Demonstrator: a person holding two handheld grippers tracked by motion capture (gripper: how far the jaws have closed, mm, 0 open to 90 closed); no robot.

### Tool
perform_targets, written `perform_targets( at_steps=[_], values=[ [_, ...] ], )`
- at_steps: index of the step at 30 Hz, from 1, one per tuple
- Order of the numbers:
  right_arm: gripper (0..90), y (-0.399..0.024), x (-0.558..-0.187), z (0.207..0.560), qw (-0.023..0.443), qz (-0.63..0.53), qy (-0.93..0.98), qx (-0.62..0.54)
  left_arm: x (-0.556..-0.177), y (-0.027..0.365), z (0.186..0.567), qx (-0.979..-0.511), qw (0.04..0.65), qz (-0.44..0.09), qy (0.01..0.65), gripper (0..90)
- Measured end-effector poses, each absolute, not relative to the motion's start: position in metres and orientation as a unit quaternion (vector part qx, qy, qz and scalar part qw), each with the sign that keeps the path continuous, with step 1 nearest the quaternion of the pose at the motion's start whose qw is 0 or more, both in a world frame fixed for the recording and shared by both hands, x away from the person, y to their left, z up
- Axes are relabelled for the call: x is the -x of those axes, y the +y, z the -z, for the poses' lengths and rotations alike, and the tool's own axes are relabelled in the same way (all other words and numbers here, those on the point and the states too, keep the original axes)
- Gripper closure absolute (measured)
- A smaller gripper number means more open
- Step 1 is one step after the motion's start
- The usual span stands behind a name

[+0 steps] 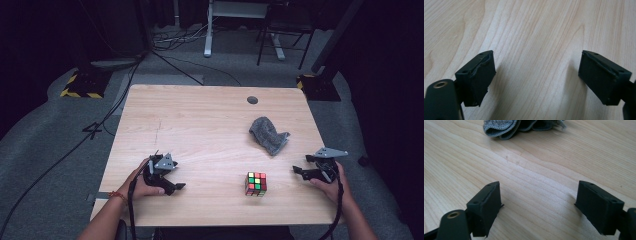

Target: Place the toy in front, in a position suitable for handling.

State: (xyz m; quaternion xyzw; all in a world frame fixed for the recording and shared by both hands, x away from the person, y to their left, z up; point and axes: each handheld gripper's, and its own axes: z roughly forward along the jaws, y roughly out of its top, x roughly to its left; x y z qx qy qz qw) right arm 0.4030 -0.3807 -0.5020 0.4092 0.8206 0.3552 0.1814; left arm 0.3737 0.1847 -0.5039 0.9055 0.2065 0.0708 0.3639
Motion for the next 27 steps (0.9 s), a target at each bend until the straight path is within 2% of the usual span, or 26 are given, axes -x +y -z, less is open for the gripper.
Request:
perform_targets(
  at_steps=[11,27],
  values=[
    [21.3,-0.38,-0.401,0.503,0.185,-0.36,0.817,-0.41,-0.367,0.173,0.503,-0.902,0.359,-0.083,0.225,13.7],
    [21.6,-0.378,-0.401,0.503,0.186,-0.361,0.812,-0.419,-0.369,0.062,0.503,-0.922,0.365,-0.041,0.124,13.4]
  ],
)
